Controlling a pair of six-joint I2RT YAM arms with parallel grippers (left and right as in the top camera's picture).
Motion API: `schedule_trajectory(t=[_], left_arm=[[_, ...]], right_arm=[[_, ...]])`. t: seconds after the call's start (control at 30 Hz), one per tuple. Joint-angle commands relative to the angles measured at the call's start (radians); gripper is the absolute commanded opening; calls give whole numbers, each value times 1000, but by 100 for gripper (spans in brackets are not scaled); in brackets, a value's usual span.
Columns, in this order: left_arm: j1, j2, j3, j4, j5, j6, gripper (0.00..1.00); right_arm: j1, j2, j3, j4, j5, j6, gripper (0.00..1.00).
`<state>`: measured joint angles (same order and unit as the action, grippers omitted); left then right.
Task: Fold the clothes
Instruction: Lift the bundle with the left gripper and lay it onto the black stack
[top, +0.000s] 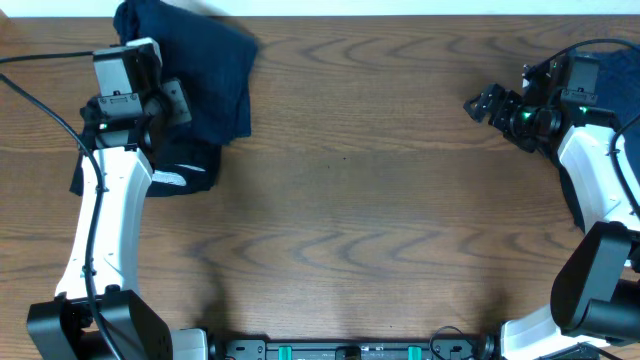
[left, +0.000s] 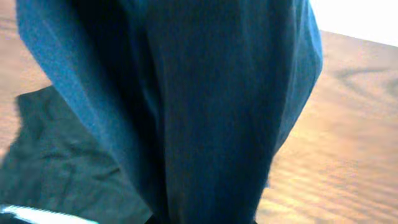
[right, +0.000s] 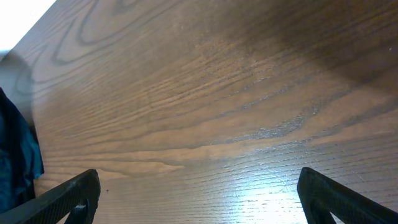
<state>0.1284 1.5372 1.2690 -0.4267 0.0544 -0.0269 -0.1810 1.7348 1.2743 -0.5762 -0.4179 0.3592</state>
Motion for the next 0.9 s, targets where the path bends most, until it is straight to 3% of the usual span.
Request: schedule_trajectory(t=[0.0, 0.2, 0.87], left_arm=[[6, -26, 24, 5, -134, 105, 6], [28, 8, 24, 10, -224, 151, 6], [182, 275, 24, 206, -224, 158, 8]], right_arm=[[-2, 6, -2, -1, 0, -1, 99], [-2, 6, -2, -1, 0, -1, 99], [-2, 6, -2, -1, 0, -1, 99]])
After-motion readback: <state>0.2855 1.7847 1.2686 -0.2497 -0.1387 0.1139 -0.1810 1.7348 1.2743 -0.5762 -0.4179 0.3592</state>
